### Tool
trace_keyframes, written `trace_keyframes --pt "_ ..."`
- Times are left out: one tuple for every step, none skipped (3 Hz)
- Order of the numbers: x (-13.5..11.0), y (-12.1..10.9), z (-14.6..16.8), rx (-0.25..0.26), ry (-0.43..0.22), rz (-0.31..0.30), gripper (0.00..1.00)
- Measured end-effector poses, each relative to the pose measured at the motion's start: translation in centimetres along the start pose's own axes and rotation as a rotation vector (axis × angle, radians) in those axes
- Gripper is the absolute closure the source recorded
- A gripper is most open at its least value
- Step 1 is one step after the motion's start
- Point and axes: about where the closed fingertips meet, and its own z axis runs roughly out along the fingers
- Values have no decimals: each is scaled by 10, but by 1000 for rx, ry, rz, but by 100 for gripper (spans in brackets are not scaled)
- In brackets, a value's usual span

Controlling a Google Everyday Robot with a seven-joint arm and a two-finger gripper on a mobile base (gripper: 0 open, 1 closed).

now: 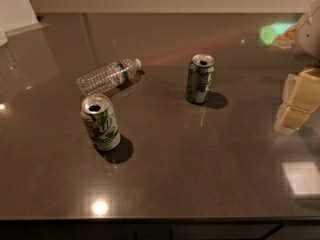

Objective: Move green can near 7up can

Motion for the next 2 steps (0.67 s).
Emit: trace_keyframes --pt "0 0 0 0 0 0 0" --pt "-7 -5 4 -8 -21 9 0"
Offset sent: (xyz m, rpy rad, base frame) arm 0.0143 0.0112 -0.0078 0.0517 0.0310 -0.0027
